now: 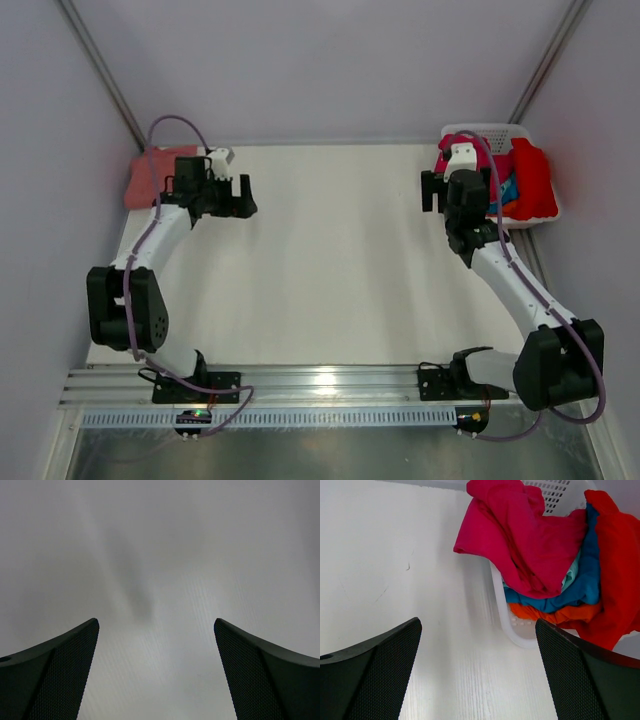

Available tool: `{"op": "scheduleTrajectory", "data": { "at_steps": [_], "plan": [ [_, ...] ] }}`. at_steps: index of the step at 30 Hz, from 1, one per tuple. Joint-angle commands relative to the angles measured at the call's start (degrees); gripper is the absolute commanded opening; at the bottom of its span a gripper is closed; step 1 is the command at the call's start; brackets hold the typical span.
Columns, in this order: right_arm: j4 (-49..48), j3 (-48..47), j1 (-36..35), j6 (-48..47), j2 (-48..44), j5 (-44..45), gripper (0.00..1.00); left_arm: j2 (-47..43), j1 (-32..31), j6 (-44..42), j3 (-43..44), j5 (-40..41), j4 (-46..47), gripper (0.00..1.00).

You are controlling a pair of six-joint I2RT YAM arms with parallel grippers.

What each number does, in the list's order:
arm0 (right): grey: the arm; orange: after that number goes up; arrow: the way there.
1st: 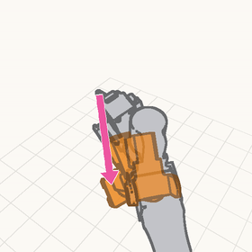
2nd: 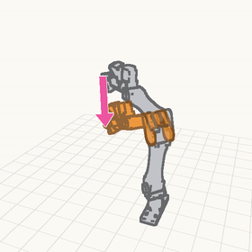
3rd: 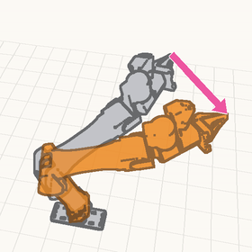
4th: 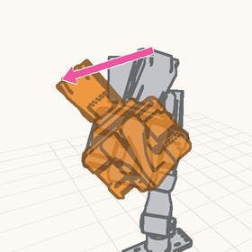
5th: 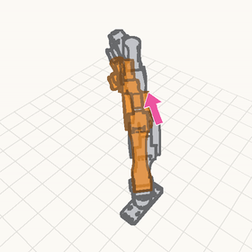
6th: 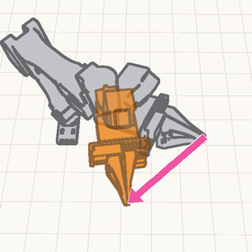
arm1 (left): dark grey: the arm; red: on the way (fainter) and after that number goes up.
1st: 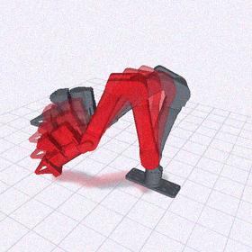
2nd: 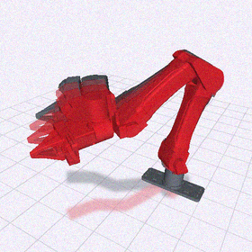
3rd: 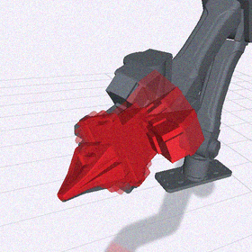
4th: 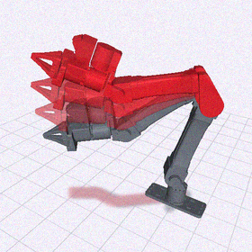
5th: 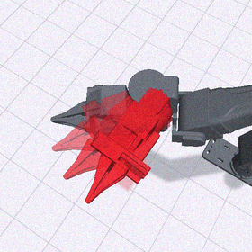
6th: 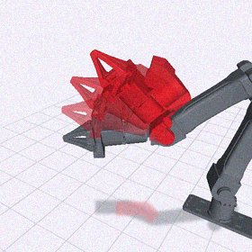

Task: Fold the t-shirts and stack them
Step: Neatly place the folded tshirt to the corner

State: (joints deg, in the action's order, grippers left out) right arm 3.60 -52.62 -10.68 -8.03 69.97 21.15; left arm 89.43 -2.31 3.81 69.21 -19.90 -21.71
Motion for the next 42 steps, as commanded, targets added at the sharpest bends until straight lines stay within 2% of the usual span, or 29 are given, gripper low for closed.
{"op": "scheduleTrajectory", "data": {
  "at_steps": [1,6,8,11,15,19,22,24,28,32,39,42],
  "plan": [
    [-9.5,-2.1,0.7,3.4,2.8,1.8,0.99,-0.6,-4.9,-1.9,-0.4,2.3,7.2,0.99],
    [-7.9,-4.9,2.2,10.2,10.0,2.4,0.99,-0.9,-13.9,-4.0,-1.8,7.4,9.5,0.99],
    [-7.5,-4.6,2.9,12.0,11.3,0.7,0.99,-1.4,-17.6,-7.8,-2.7,9.7,10.2,0.99],
    [-9.7,-2.3,3.2,11.3,11.7,-2.0,0.99,-1.3,-19.0,-8.5,-3.5,10.3,12.0,0.99],
    [-10.9,0.6,3.3,9.0,10.4,-10.3,0.99,0.5,-19.1,-7.3,-2.9,9.6,11.4,0.99],
    [-12.2,3.0,3.6,6.0,7.8,-30.0,0.99,1.3,-19.1,-8.6,-2.6,10.4,9.8,0.99],
    [-12.6,4.3,3.6,4.3,6.3,-41.0,0.99,-0.6,-19.1,-9.2,-3.2,14.3,10.1,0.99],
    [-12.5,4.4,3.6,4.3,6.1,-43.5,0.99,-1.7,-19.1,-9.3,-4.2,14.7,11.1,0.99],
    [-12.4,4.0,3.6,4.1,6.7,-44.9,0.99,-2.9,-19.1,-9.2,-5.3,15.9,12.0,0.99],
    [-12.5,4.6,3.6,3.0,6.5,-43.6,0.99,-2.6,-19.0,-7.9,-5.7,22.2,13.5,0.99],
    [-15.2,6.0,3.6,3.9,4.5,-34.5,0.99,-4.0,-17.1,-5.3,-8.6,23.9,18.3,0.99],
    [-16.2,7.0,3.7,4.0,4.1,-34.0,0.99,-4.7,-16.1,-4.3,-10.1,24.8,20.5,0.99]
  ]
}}
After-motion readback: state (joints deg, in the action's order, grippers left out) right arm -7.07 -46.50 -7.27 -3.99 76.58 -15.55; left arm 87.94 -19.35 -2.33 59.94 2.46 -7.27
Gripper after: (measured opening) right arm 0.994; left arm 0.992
